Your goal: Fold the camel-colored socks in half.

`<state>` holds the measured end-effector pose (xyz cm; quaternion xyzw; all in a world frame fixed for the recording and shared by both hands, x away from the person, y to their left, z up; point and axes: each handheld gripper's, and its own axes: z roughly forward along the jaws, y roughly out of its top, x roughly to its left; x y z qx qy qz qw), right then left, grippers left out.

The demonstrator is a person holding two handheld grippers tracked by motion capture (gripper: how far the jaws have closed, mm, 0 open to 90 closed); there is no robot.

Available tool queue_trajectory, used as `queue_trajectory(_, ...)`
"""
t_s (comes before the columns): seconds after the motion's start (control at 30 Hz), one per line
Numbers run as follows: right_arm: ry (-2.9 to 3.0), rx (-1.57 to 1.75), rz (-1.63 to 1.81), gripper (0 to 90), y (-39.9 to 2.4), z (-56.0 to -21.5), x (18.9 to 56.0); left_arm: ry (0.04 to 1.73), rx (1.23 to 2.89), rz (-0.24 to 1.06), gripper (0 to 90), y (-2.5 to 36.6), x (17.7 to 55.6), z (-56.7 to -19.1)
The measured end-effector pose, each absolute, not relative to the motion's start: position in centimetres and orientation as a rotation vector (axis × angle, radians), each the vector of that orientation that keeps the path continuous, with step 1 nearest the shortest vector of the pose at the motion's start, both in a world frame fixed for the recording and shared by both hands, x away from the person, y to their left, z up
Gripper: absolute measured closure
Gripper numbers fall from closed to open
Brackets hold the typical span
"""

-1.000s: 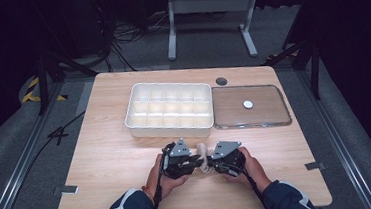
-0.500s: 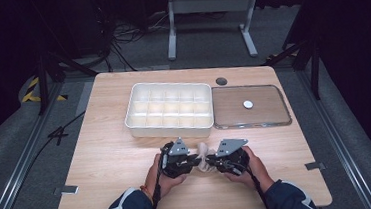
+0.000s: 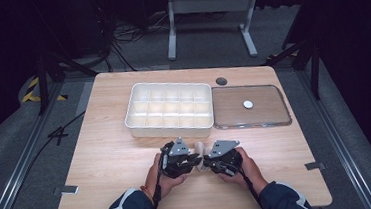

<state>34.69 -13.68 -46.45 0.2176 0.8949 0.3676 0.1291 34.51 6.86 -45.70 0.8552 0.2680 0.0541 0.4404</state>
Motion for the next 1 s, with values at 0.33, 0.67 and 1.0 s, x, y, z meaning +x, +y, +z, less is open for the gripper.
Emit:
queue_trajectory(0.33, 2.603, 0.694, 1.049, 60.3, -16.7, -45.7, 35.3, 0.666, 2.138, 0.146, 80.0, 6.8, 34.5, -45.6)
queue_trajectory(0.67, 2.628, 0.740, 1.045, 59.7, -16.1, -46.8, 35.7, 0.610, 2.148, 0.192, 77.8, 5.0, 34.0, -45.3)
queue_trajectory(1.0, 2.618, 0.750, 1.052, 54.2, -16.3, -46.3, 35.7, 0.619, 2.150, 0.199, 78.6, 4.8, 34.0, -45.5)
